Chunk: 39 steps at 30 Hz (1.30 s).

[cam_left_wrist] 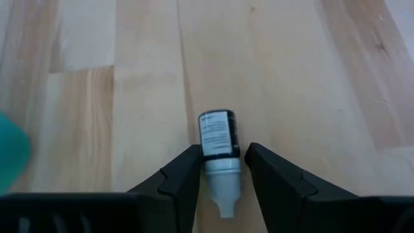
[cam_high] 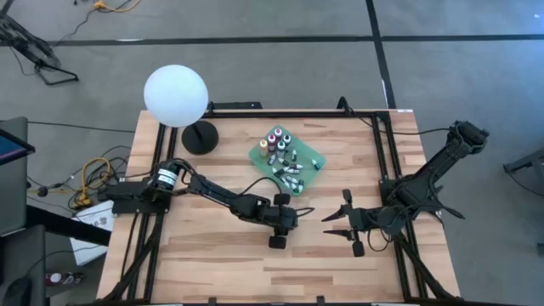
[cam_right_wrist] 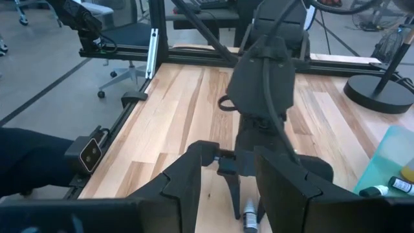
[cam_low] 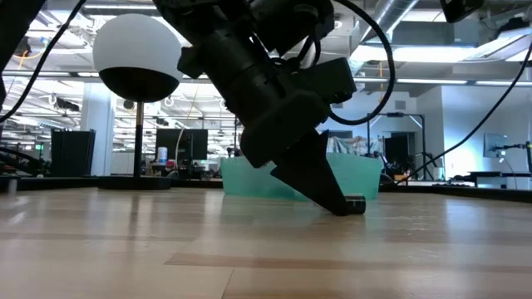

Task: Pick & Place food coloring
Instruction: Put the small black food coloring bottle into the green bin

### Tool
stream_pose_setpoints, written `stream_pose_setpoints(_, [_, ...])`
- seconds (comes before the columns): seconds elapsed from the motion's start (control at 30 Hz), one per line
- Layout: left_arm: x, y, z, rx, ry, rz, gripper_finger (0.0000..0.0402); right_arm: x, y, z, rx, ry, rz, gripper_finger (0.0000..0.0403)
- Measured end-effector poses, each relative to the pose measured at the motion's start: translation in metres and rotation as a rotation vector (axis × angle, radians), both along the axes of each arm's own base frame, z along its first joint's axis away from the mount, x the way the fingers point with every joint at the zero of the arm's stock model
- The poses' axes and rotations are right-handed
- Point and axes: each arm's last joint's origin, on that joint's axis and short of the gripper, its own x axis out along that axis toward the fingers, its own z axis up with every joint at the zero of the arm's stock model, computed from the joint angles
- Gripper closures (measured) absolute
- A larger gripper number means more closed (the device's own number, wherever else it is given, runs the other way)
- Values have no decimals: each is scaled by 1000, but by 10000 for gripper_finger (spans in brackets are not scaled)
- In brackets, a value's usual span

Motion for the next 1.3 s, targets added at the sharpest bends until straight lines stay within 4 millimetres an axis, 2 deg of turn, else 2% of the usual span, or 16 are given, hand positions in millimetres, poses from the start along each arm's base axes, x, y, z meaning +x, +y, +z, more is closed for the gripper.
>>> stream_pose_setpoints(0.37, [0,-13,10,19,55,1,298,0,0,0,0,0,0,269])
stream_pose_setpoints(0.67, [1,-15,11,31,53,-1,326,0,0,0,0,0,0,269])
stream_pose_setpoints(0.97, [1,-15,12,37,49,-1,327,0,0,0,0,0,0,269])
stream_pose_setpoints(1.3, [9,-21,25,88,49,-30,327,0,0,-1,-6,6,0,269])
